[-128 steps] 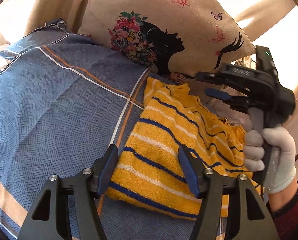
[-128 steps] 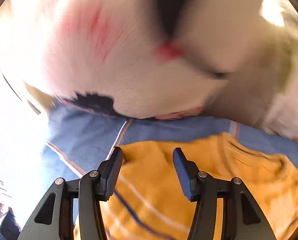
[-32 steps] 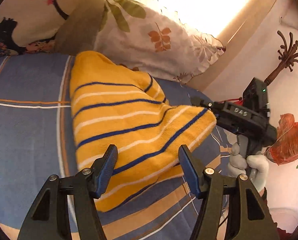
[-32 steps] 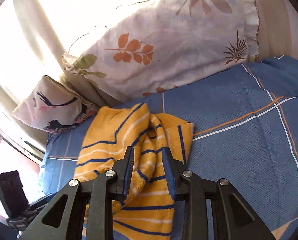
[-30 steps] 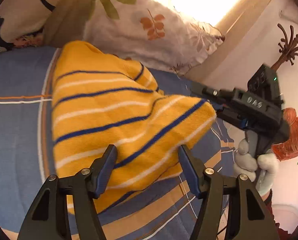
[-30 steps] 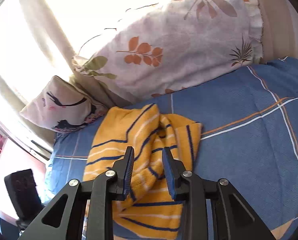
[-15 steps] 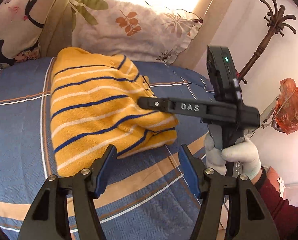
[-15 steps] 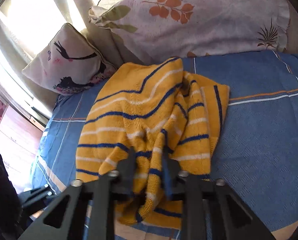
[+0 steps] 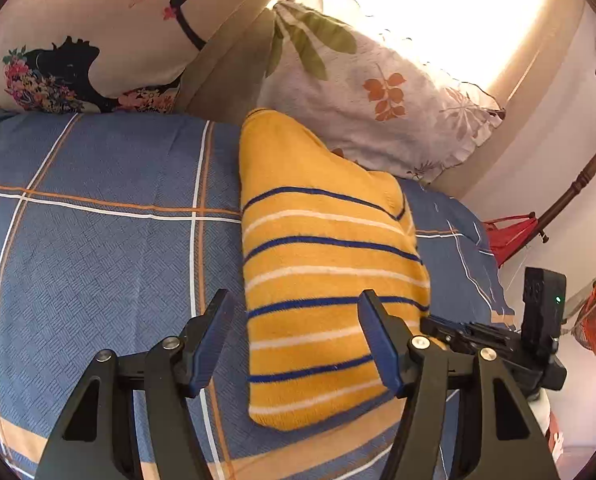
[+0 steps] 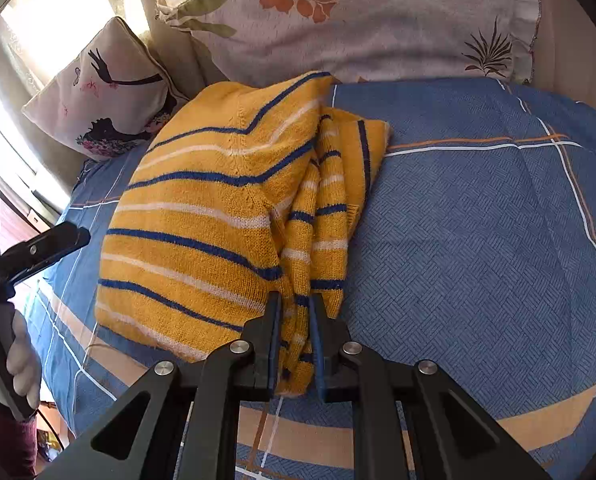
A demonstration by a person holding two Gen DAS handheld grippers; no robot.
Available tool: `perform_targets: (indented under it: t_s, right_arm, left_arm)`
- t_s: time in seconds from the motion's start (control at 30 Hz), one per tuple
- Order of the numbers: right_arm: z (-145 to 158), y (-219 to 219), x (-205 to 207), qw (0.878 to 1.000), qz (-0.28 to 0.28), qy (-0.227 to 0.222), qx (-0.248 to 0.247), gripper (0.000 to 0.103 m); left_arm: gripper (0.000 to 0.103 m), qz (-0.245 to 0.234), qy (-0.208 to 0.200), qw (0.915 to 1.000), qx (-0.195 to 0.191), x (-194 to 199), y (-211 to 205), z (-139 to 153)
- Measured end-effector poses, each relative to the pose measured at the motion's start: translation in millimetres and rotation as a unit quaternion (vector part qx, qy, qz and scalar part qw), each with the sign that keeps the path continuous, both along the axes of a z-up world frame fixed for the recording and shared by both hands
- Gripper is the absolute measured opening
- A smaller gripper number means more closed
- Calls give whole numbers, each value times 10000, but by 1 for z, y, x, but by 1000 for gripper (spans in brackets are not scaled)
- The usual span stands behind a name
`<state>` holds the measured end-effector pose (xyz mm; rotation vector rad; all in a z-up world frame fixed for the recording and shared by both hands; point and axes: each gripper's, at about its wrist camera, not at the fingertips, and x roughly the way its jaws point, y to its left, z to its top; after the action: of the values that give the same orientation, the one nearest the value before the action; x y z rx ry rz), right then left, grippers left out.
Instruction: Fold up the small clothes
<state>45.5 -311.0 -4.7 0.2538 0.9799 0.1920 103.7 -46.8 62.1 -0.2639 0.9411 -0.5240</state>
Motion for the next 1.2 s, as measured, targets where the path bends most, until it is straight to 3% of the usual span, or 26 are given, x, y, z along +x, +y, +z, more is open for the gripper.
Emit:
perform_targets:
  t_s: [0.07,0.13,0.2,0.23,0.3,0.33,0.43,0.47,0.5,0.53,0.57,0.6,0.63,0.67,0.73,0.83,0.9,0.97,1.03,1.1,1.2]
  right_arm:
    - [2,-3,-3,10000,-11,-4,2,18]
    - [14,-14,-8,9996,-172,-177,125,42]
    - [30,-30,-10,9972,-407,-471,412,56]
    - [37,-39,-8,9954,-524,-607,524,72]
    - [43,-47,2,9923,-703,-797,630,90]
    - [42,-49,13,9920,-720,-794,675,91]
    - [23,-47,54,9919,-783,-433,903,91]
    - [15,-44,65,9918,-803,-334,940,91]
    - [8,-38,76,9921,-752,-209,986,90]
    - [1,-31,86,9913,-605,-78,1170,69]
    - [-3,-25,93,9886,-520,20,1413,53]
    - [1,-20,95,9882,-612,-11,1404,47]
    - [8,-16,97,9880,-566,-92,1434,37]
    - [18,-14,97,9861,-468,-225,1578,34]
    - [39,-12,92,9824,-350,-560,1750,32]
    - [54,-12,85,9830,-307,-886,1577,31]
    - [42,-14,86,9889,-498,-741,1188,34]
    - [22,-19,87,9937,-873,-381,585,34]
    - [12,-33,80,9922,-1083,-206,575,35]
    - [19,-45,66,9885,-1180,-354,874,35]
    - [51,-37,56,9880,-1060,-813,769,35]
  left_arm:
    - [64,84,169,9998,8,14,5,-11]
    - [64,124,327,9994,-71,25,13,-19]
    - [68,130,448,9983,-351,34,21,-26]
    - [71,115,508,9975,-472,38,23,-28]
    - [75,-8,630,9957,-673,49,19,-33]
    - [75,-98,709,9944,-783,54,15,-36]
    - [75,-379,1044,9871,-1152,64,-5,-47]
    - [75,-453,1136,9861,-1122,65,-13,-50]
    - [75,-454,978,9898,-928,62,-20,-46]
    - [75,-513,908,9919,-727,59,-26,-42]
    - [66,-526,907,9922,-679,58,-28,-37]
    - [54,-528,905,9921,-692,58,-27,-29]
    - [48,-565,886,9918,-727,59,-24,-18]
    - [44,-577,816,9924,-716,60,-21,-5]
    - [44,-612,576,9942,-666,60,-17,23]
    - [46,-626,273,9968,-423,54,-19,49]
    - [60,-612,271,9977,-146,50,-24,44]
    - [60,-575,365,9973,284,45,-30,26]
    - [60,-391,523,9954,704,36,-28,8]
    - [60,-342,501,9971,460,22,-14,4]
    - [60,-126,385,9990,178,3,6,12]
